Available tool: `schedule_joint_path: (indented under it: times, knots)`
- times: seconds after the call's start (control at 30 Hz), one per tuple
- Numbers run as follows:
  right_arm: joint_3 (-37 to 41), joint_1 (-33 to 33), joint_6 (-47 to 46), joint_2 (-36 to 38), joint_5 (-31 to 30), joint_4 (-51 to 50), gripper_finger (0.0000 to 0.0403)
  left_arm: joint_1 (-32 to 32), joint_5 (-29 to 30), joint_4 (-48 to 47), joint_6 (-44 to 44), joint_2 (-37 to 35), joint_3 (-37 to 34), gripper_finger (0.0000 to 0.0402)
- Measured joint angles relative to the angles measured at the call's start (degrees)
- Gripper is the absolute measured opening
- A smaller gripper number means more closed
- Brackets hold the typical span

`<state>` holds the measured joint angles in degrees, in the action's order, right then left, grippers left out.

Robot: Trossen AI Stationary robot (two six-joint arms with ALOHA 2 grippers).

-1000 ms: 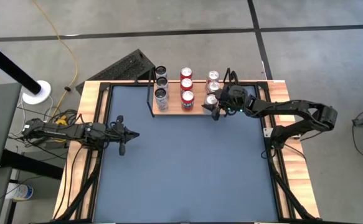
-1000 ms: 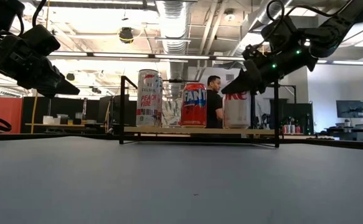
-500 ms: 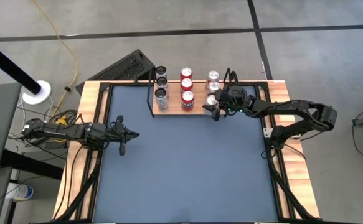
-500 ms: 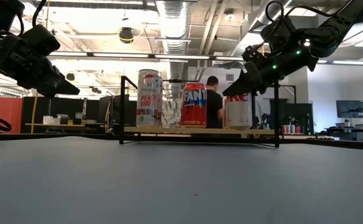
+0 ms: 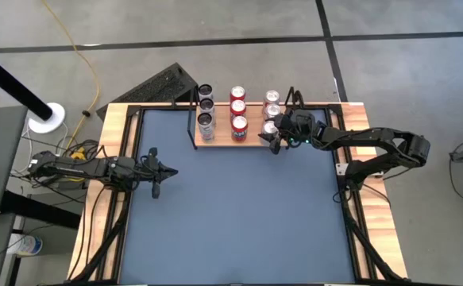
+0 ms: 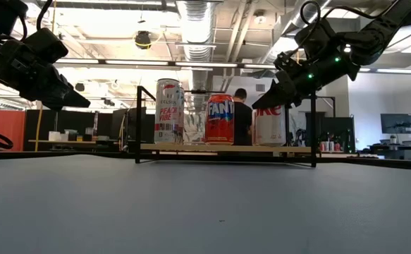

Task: Place canned beverage on shelf
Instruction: Put the red-silver soda can on the shelf aligned with the other red-silver soda cans

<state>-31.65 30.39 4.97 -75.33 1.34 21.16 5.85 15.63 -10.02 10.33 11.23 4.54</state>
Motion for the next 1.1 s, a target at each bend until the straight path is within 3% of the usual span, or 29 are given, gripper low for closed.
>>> schedule_joint_path:
  times: [0.27,0.7,0.97,1.1]
  knots:
    - [-1.7,0.0,0.2,-0.2,-0.2,-2.3,0.0313,0.0,0.0,0.0,0.0,0.0,0.0,0.0000]
    - [-4.5,0.0,1.1,-0.1,-0.5,-5.2,0.0367,0.0,0.0,0.0,0.0,0.0,0.0,0.0000]
    - [-7.7,0.1,1.7,0.1,-1.3,-6.5,0.0370,0.0,0.0,0.0,0.0,0.0,0.0,0.0000]
    - [-10.2,-0.3,1.6,0.4,-0.9,-11.7,0.0370,0.0,0.0,0.0,0.0,0.0,0.0,0.0000]
